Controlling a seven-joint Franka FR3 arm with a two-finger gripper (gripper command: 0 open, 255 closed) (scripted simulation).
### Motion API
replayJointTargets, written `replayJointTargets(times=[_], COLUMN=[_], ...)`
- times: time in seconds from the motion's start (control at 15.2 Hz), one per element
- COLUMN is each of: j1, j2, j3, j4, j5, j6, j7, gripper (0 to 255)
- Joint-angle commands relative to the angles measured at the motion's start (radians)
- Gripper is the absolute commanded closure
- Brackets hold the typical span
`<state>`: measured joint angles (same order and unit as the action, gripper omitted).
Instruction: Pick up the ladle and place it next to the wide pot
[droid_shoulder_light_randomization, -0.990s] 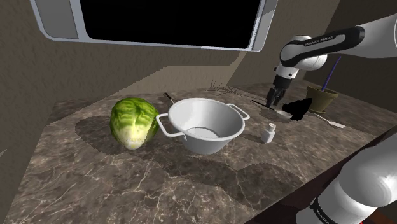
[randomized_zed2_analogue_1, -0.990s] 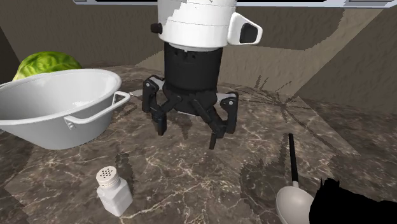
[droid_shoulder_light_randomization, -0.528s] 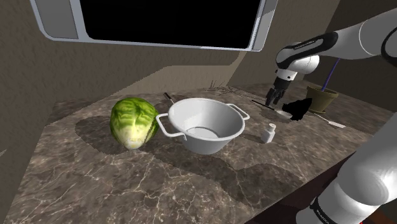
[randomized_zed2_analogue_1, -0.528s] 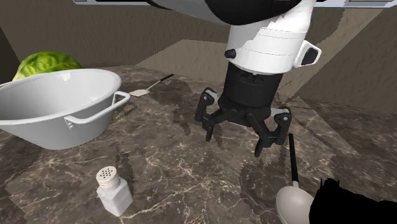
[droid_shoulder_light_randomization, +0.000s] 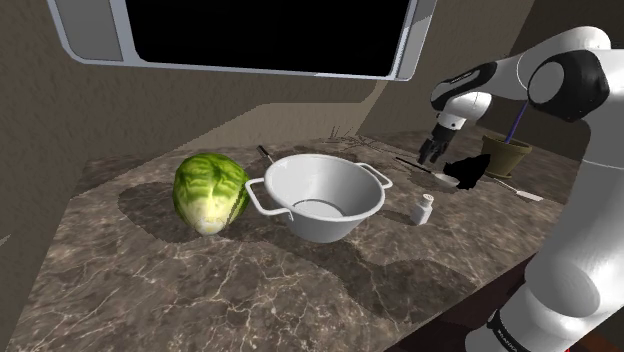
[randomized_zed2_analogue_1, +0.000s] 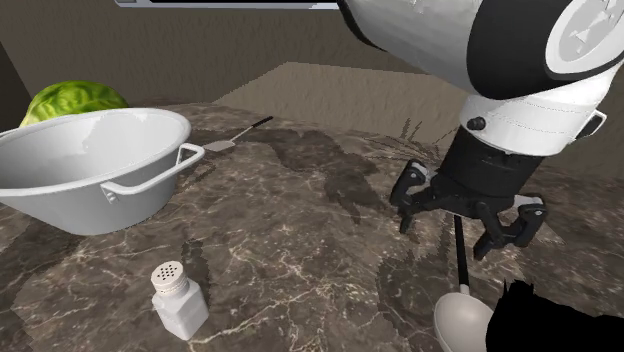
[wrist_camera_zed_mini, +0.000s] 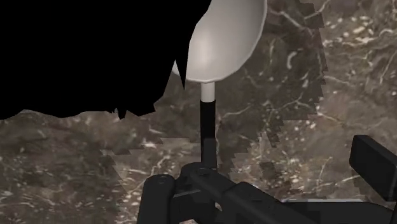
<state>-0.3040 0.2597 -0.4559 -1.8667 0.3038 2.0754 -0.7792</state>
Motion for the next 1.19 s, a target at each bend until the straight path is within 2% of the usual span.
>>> replayJointTargets(times=[0.0,0.13,0.2,0.66,1.12], j1=[-0.036,-0.076,-0.081,-0.081,-0.081], j2=[0.072,0.146,0.153,0.199,0.199], j3=[0.000,0.004,0.006,0.025,0.025], j4=[0.073,0.155,0.163,0.127,0.127], j5=[0.048,0.091,0.094,0.126,0.126], j6=[-0.009,-0.024,-0.025,0.052,0.052], j7=[-0.034,-0.060,-0.062,-0.082,-0.082], gripper=[0,0,0,0,0])
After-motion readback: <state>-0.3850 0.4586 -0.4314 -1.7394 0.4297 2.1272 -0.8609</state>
